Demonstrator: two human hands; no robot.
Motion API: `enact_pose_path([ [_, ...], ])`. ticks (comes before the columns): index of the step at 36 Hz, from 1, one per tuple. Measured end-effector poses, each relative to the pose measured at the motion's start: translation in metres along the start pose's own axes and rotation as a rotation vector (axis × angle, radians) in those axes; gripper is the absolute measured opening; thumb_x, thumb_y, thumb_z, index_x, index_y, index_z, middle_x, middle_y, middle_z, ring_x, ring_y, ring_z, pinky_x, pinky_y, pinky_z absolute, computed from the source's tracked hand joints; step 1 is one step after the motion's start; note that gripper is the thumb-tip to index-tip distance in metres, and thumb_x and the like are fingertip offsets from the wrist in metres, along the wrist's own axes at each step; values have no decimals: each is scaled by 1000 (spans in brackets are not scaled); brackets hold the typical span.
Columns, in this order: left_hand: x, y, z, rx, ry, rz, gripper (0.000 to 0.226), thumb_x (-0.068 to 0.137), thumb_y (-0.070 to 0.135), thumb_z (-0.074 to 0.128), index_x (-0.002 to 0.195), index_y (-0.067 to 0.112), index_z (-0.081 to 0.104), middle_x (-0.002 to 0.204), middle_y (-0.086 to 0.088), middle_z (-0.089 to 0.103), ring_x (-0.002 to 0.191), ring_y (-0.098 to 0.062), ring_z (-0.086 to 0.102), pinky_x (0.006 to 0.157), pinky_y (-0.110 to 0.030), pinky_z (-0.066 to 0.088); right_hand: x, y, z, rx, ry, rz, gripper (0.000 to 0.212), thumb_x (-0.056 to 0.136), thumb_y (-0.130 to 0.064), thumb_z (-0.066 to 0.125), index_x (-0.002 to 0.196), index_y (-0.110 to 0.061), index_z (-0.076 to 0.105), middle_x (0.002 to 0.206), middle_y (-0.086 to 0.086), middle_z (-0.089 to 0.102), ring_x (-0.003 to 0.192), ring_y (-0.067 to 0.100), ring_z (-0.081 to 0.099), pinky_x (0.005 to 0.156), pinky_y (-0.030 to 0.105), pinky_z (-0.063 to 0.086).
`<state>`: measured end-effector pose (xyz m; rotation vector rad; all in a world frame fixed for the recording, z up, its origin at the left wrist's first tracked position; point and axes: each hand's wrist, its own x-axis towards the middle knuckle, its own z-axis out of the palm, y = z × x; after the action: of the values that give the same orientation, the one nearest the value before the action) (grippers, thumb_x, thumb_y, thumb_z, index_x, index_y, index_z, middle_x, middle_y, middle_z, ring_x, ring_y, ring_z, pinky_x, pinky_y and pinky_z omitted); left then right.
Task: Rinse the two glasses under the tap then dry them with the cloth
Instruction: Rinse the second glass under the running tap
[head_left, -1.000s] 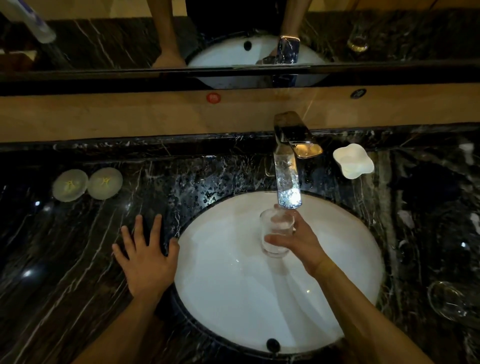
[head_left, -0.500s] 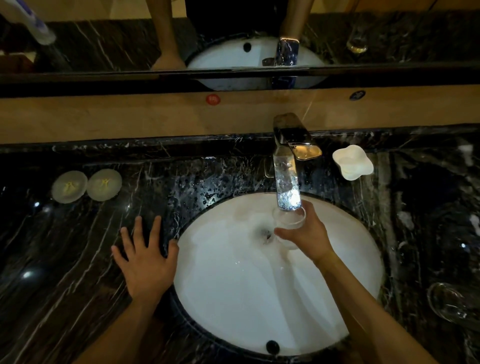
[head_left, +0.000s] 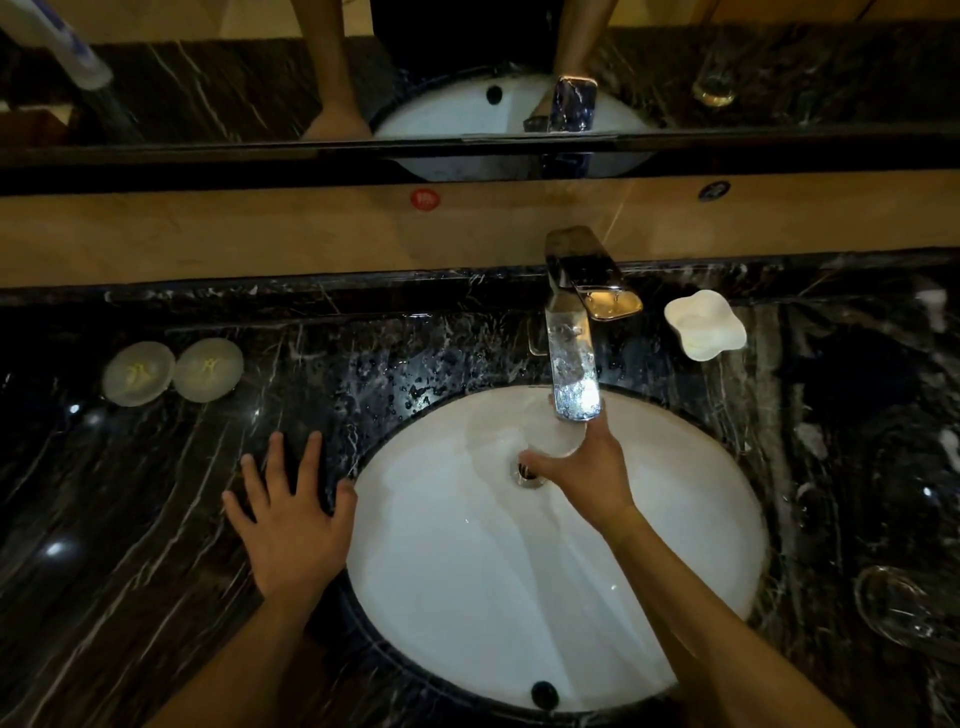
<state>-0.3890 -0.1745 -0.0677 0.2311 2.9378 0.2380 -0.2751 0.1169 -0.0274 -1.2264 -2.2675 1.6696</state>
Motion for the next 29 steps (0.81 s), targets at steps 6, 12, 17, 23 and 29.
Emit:
enact_pose_path([
  [6,1,1,0,-6,2,2,73,88,63,26,157,39,20,168,-4,12,154,-32,1,121,-61,0,5,-2,-16,-158,15,16,91,67,-19,89,141,-29,36,114,-15,52,94,12,53,76,26,45],
  [12,0,0,0,-4,4,7,73,89,64,26,157,38,20,168,-4,13,155,-31,0,121,-61,1,4,0,-25,-9,-230,97,86,62,-15,93,124,-39,39,114,-21,57,107,9,58,81,19,46],
  [17,-1,1,-1,-8,10,12,73,89,64,26,157,37,23,167,-5,15,154,-32,3,120,-62,2,-4,-6,-10,28,-74,29,87,65,-9,91,123,-38,33,105,-24,53,90,-2,55,65,4,43],
  [23,0,1,-1,-3,14,9,72,89,63,27,157,38,22,167,-5,15,154,-33,3,121,-62,2,2,-7,-16,-151,-123,19,85,66,-8,87,135,-28,41,101,-14,53,94,15,52,67,22,43],
  [29,0,0,1,-14,6,12,72,89,62,28,156,38,23,167,-4,14,154,-33,2,120,-63,2,3,1,-21,83,-148,99,83,59,-7,93,117,-42,45,115,-19,58,105,4,57,80,20,49],
])
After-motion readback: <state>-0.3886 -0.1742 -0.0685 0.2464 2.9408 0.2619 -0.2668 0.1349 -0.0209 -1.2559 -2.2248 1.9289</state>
